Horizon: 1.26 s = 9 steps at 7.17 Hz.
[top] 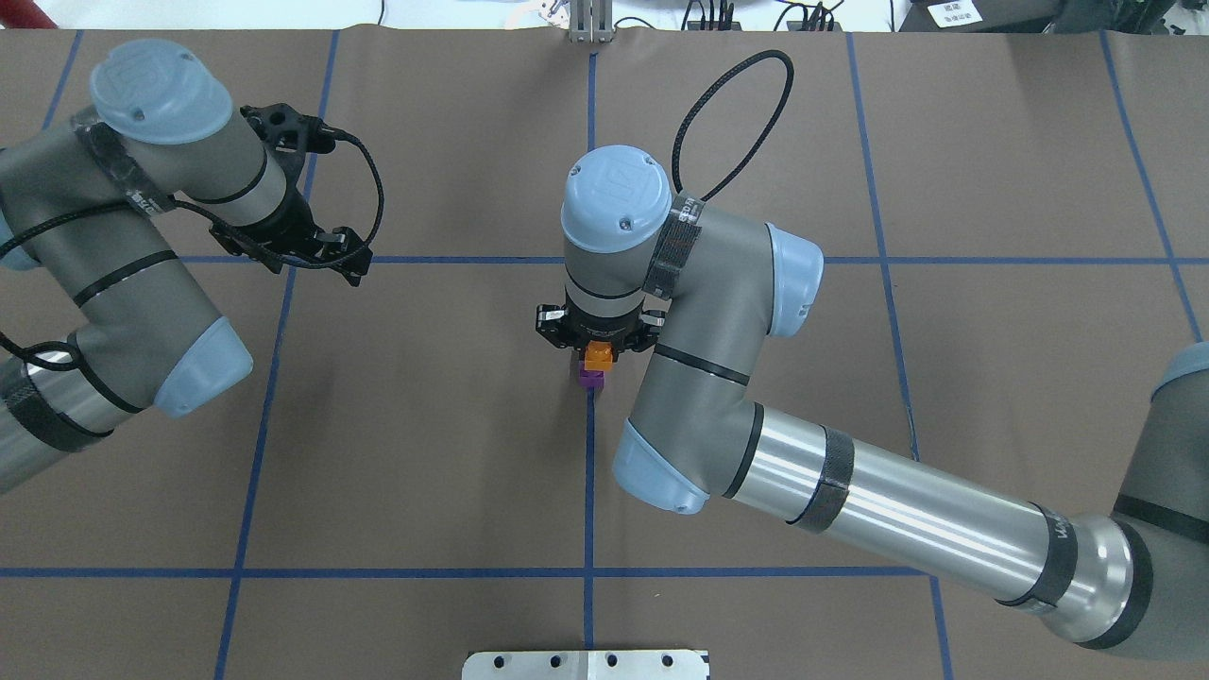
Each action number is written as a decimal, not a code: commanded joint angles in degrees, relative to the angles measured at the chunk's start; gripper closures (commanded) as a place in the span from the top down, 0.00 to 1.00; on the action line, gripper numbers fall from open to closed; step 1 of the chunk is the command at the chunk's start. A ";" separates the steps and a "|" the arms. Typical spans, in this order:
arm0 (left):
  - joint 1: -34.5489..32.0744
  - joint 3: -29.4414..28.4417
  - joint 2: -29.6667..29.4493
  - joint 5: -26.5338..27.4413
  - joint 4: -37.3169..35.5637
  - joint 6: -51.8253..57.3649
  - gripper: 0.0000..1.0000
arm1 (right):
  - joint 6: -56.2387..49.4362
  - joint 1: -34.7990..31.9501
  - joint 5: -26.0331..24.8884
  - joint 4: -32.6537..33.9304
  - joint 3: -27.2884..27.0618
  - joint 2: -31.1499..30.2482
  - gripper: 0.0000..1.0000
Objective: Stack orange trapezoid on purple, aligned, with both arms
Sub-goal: 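Lower the orange block onto the purple block, aligning their edges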
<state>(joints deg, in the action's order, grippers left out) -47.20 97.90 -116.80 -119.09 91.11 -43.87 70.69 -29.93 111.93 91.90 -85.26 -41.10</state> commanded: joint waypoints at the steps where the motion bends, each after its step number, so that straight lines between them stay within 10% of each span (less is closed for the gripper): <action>1: 0.00 0.01 0.00 0.00 -0.05 -0.08 1.00 | -0.20 0.49 -0.31 -0.05 0.27 -0.03 0.00; 9: 0.00 0.18 0.08 0.00 0.03 -0.26 1.00 | -1.17 0.84 -0.66 -1.62 1.86 0.32 0.00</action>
<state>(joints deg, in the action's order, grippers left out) -47.20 98.08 -116.72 -119.09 91.11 -44.11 69.53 -29.03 111.22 91.42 -83.36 -40.82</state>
